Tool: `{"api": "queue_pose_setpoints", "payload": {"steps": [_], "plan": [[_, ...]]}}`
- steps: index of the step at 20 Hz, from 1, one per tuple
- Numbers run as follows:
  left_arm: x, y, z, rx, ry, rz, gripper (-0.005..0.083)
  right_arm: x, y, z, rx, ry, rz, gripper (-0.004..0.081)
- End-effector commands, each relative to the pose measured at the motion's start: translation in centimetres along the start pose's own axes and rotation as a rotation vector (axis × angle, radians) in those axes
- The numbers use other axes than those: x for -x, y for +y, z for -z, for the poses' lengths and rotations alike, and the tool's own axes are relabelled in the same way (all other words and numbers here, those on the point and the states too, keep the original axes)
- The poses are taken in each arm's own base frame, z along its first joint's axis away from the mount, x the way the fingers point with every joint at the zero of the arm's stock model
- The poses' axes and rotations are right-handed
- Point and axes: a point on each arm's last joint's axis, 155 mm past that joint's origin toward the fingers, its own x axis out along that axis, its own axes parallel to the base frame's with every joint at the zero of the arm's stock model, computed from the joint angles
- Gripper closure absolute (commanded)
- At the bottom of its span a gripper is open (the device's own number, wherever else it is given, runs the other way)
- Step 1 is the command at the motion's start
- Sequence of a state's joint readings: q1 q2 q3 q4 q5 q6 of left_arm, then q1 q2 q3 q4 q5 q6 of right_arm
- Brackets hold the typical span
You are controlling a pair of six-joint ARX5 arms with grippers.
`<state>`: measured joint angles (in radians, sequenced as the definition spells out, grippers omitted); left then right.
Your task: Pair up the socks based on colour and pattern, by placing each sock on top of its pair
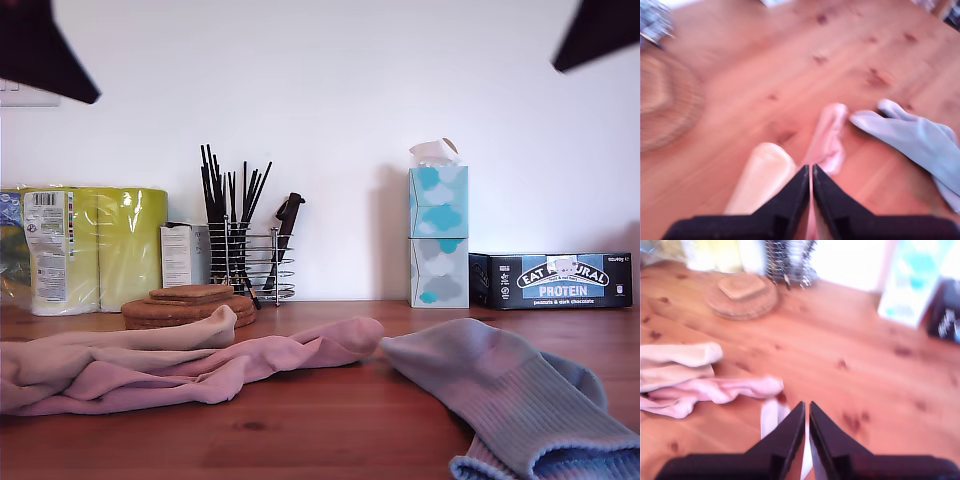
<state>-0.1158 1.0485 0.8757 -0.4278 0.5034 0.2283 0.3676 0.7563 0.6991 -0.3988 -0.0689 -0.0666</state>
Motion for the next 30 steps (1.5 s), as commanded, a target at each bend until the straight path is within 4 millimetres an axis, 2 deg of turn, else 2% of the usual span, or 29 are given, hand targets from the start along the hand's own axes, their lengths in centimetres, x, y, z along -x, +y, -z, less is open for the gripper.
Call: {"api": "queue_pose_setpoints", "payload": {"steps": [1, 4, 6, 8, 9, 11, 12, 13, 15, 18, 19, 22, 26, 30], "plan": [[0.3, -0.5, 1.7, -0.025, 0.009, 0.006, 0.0797, 0.7, 0.3, 1.0, -0.016, 0.000, -0.010, 0.0783], [0.5, -1.2, 3.9, -0.094, 0.078, 0.029, 0.0797, 1.6, 2.0, 2.6, -0.018, 0.047, -0.092, 0.0783], [-0.3, -1.2, 4.3, -0.116, 0.092, 0.052, 0.0797, 1.6, 2.6, 3.1, -0.016, 0.071, -0.118, 0.0783], [-1.7, -1.2, 5.5, -0.163, 0.140, 0.088, 0.0782, 1.3, 2.6, 3.2, -0.004, 0.076, -0.119, 0.0783], [-2.5, -1.4, 6.5, -0.182, 0.169, 0.121, 0.0699, 1.3, 2.6, 3.2, 0.008, 0.077, -0.119, 0.0783], [-3.9, -1.2, 8.7, -0.196, 0.245, 0.150, 0.0382, 1.3, 2.6, 3.2, 0.019, 0.078, -0.120, 0.0783], [-4.6, -0.5, 9.6, -0.205, 0.283, 0.133, 0.0298, 1.2, 2.6, 3.3, 0.019, 0.081, -0.121, 0.0783], [-5.4, -0.1, 10.2, -0.205, 0.299, 0.128, 0.0287, 1.2, 2.6, 3.4, 0.019, 0.083, -0.120, 0.0783], [-7.1, -0.8, 10.0, -0.220, 0.273, 0.174, 0.0288, 1.1, 2.6, 3.5, 0.018, 0.089, -0.121, 0.0783], [-9.8, -1.4, 9.9, -0.350, 0.242, 0.196, 0.0308, 0.8, 2.6, 3.7, 0.017, 0.101, -0.122, 0.0783], [-10.6, -1.5, 10.2, -0.372, 0.245, 0.199, 0.0333, 0.7, 2.6, 3.8, 0.016, 0.108, -0.123, 0.0783], [-12.4, -1.0, 12.0, -0.366, 0.286, 0.198, 0.0333, 0.5, 2.6, 4.0, 0.015, 0.118, -0.123, 0.0783], [-13.2, -0.5, 14.5, -0.333, 0.363, 0.195, 0.0323, 0.4, 2.6, 4.1, 0.014, 0.122, -0.124, 0.0783], [-12.8, -0.4, 16.1, -0.295, 0.431, 0.185, 0.0289, 0.4, 2.6, 4.1, 0.014, 0.122, -0.123, 0.0783]]}}
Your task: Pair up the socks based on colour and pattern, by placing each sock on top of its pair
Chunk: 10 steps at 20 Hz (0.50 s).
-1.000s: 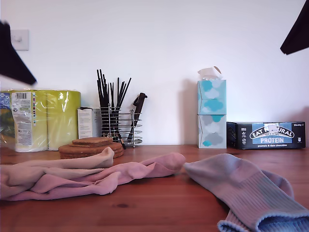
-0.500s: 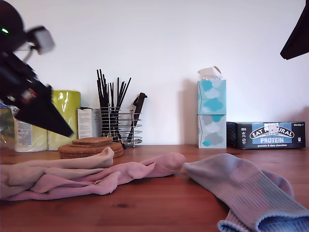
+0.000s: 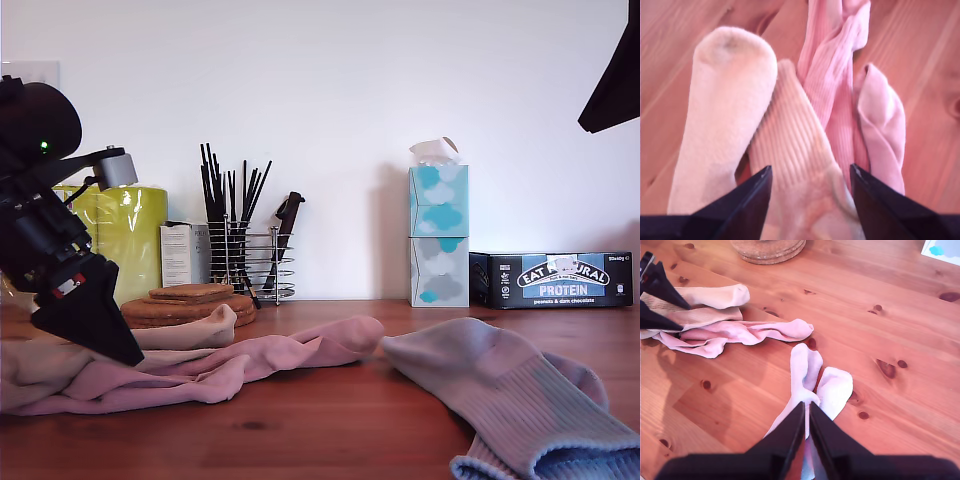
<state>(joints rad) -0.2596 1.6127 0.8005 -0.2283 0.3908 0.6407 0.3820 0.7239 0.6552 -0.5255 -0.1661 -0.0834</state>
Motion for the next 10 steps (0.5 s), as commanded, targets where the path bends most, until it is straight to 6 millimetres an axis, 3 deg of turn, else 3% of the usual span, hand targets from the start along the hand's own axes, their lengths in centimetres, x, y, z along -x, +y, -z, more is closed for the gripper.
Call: {"api": "queue_pose_setpoints", "payload": {"steps": [1, 6, 7, 10], "plan": [[-0.4, -0.6, 1.0, 0.031, 0.036, 0.022, 0.0289, 0.0, 0.1, -0.3, 0.007, -0.009, -0.003, 0.0783], [-0.7, 0.3, 2.1, 0.029, 0.088, -0.023, 0.0327, 0.0, 0.1, -0.7, 0.009, -0.027, -0.002, 0.0783], [-0.7, 0.4, 2.2, 0.028, 0.094, -0.031, 0.0400, 0.0, 0.1, -0.8, 0.010, -0.030, -0.002, 0.0783], [-0.8, 0.6, 1.8, 0.019, 0.081, -0.039, 0.0784, 0.1, 0.3, -0.9, 0.011, -0.034, -0.012, 0.0783]]}}
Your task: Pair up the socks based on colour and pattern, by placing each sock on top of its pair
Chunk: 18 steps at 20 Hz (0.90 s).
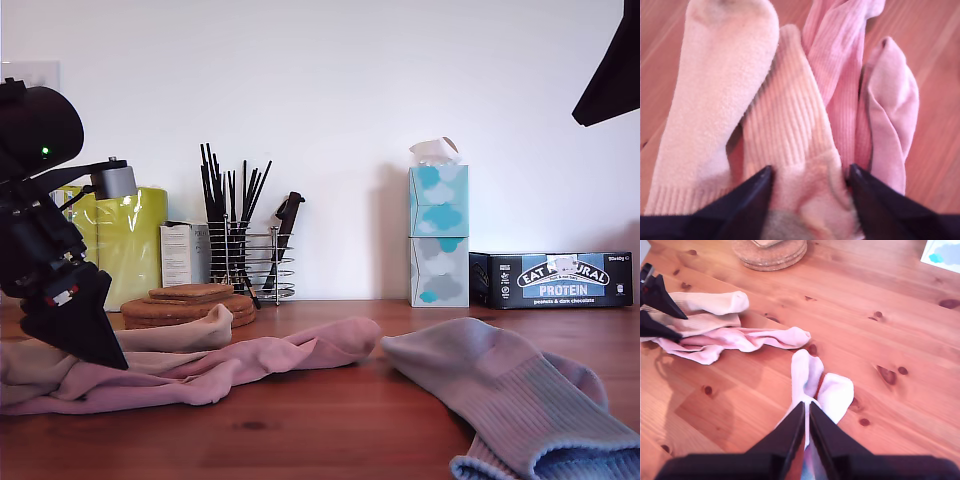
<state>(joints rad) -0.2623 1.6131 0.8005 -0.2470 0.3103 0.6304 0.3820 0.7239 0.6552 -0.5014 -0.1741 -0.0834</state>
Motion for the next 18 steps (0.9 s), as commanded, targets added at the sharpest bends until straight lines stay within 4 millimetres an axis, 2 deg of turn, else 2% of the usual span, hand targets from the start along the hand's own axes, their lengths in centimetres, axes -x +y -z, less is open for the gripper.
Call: {"api": "queue_pose_setpoints", "payload": {"steps": [1, 5, 10, 12, 15, 18], "plan": [[-0.8, -0.5, 0.3, -0.005, 0.015, 0.015, 0.0791, 0.0, 0.2, -0.3, 0.007, -0.010, -0.006, 0.0783], [-0.5, -0.9, -2.0, -0.048, -0.009, 0.019, 0.0793, 0.0, 0.2, -0.4, 0.008, -0.014, -0.006, 0.0783], [0.9, 2.3, -5.3, -0.083, -0.023, -0.116, 0.0794, 0.0, 0.2, -0.4, 0.008, -0.013, -0.006, 0.0783], [1.2, 2.5, -5.5, -0.085, -0.015, -0.114, 0.0794, 0.0, 0.1, -0.4, 0.008, -0.015, -0.005, 0.0783], [1.5, 4.0, -5.2, -0.188, 0.021, -0.186, 0.0793, 0.0, 0.1, -0.6, 0.009, -0.020, -0.005, 0.0783], [1.7, 4.8, -6.0, -0.275, 0.008, -0.227, 0.0794, 0.0, 0.2, -0.6, 0.009, -0.021, -0.006, 0.0783]]}}
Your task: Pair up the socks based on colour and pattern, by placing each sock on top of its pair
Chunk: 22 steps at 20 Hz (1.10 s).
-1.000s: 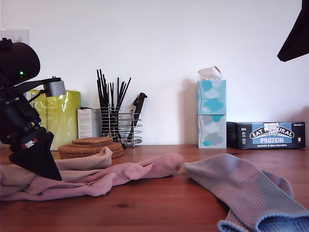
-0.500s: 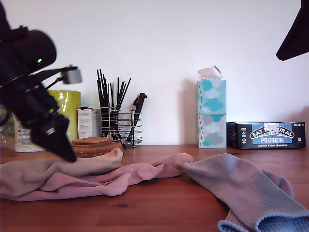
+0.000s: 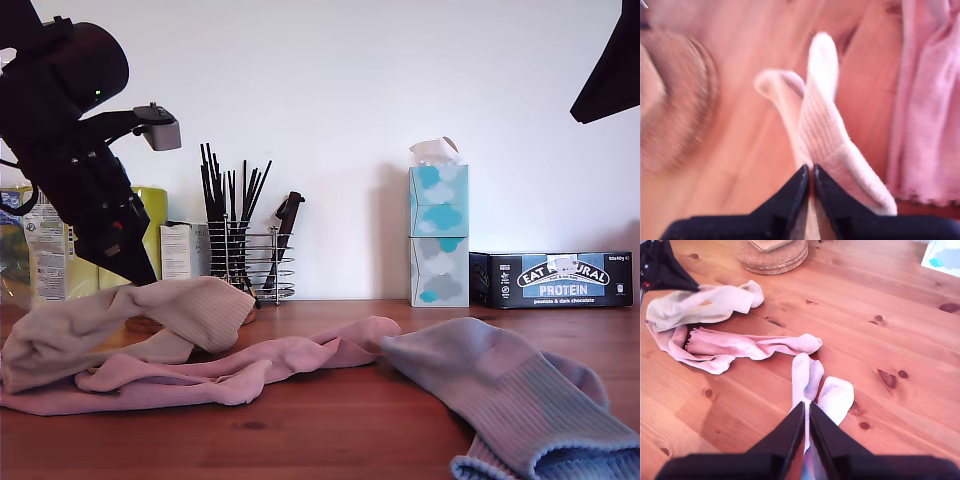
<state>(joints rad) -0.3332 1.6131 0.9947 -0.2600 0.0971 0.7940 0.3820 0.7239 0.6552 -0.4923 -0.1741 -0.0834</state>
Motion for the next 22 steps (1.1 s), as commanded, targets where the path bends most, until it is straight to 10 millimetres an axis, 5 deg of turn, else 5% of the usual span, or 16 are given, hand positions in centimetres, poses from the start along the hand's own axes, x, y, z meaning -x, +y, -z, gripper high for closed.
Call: {"api": "queue_pose_setpoints", "payload": {"steps": [1, 7, 10, 11, 14, 18, 22], "plan": [[-0.8, -0.1, 0.4, -0.058, 0.003, -0.001, 0.0794, 0.0, 0.3, -0.3, 0.007, -0.012, -0.011, 0.0783], [-0.8, 0.9, -0.4, -0.205, -0.029, -0.041, 0.0794, 0.0, 0.6, -0.3, 0.007, -0.012, -0.031, 0.0783], [-0.8, -1.0, -0.2, -0.117, -0.042, 0.047, 0.0785, 0.0, 0.7, -0.3, 0.007, -0.012, -0.034, 0.0783], [-1.0, -1.7, 0.0, -0.070, -0.036, 0.079, 0.0733, 0.1, 0.8, -0.4, 0.007, -0.013, -0.038, 0.0783], [-1.0, -1.9, 0.5, -0.005, -0.012, 0.086, 0.0350, 0.1, 1.2, -0.4, 0.007, -0.014, -0.064, 0.0783], [-0.9, -2.2, 1.5, 0.030, 0.044, 0.082, 0.0321, 0.1, 1.3, -0.3, 0.006, -0.011, -0.069, 0.0783], [0.3, -8.2, 1.3, 0.076, 0.072, 0.299, 0.0252, 0.1, 1.4, -0.2, 0.006, -0.009, -0.075, 0.0783]]}}
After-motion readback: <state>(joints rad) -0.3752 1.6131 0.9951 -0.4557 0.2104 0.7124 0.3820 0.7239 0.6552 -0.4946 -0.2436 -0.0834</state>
